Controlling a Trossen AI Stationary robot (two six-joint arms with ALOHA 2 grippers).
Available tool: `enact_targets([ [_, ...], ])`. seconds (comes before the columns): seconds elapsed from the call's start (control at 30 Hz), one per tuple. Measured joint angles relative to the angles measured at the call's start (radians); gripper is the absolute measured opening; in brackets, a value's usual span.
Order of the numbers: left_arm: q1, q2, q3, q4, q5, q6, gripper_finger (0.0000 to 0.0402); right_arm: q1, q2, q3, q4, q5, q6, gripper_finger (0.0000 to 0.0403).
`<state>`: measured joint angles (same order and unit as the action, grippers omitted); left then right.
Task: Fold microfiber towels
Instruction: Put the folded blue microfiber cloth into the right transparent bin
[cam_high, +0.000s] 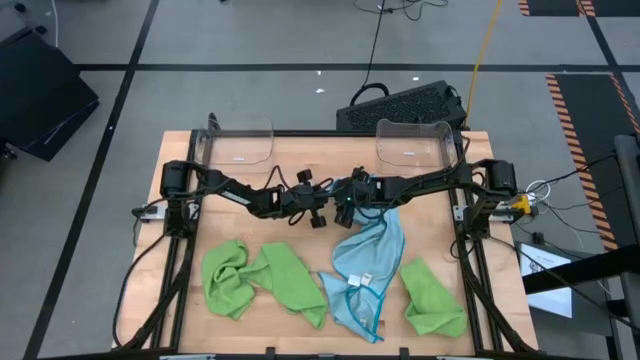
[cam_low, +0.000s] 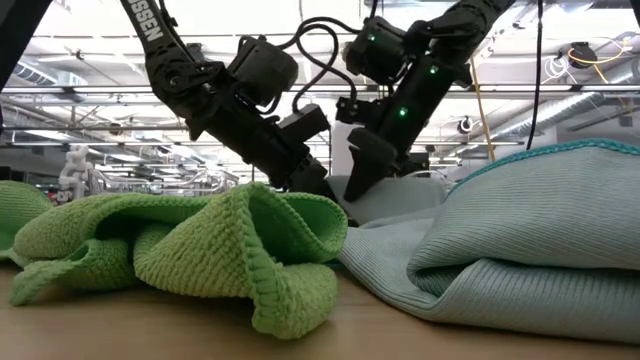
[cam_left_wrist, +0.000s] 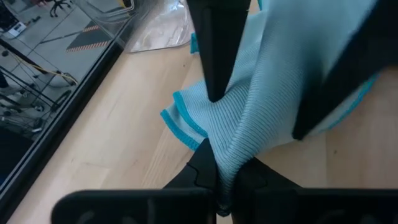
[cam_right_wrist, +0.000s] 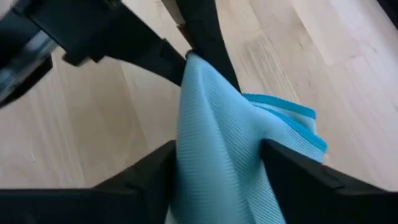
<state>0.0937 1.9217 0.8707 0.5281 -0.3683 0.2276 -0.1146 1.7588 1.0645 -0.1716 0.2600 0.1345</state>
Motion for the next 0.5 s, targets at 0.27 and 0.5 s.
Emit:
enact_targets([
  [0.27,-0.002,-0.007,0.000,-0.004,0.000,-0.002,0.0017,0.000,-0.001,0.000,-0.086,-0.003,0.000,0.0044],
  [0.5,-0.020,-0.018,0.000,0.001,0.001,-0.004,0.0028,0.006,-0.017,0.002,-0.130,0.009,-0.093,0.0031],
])
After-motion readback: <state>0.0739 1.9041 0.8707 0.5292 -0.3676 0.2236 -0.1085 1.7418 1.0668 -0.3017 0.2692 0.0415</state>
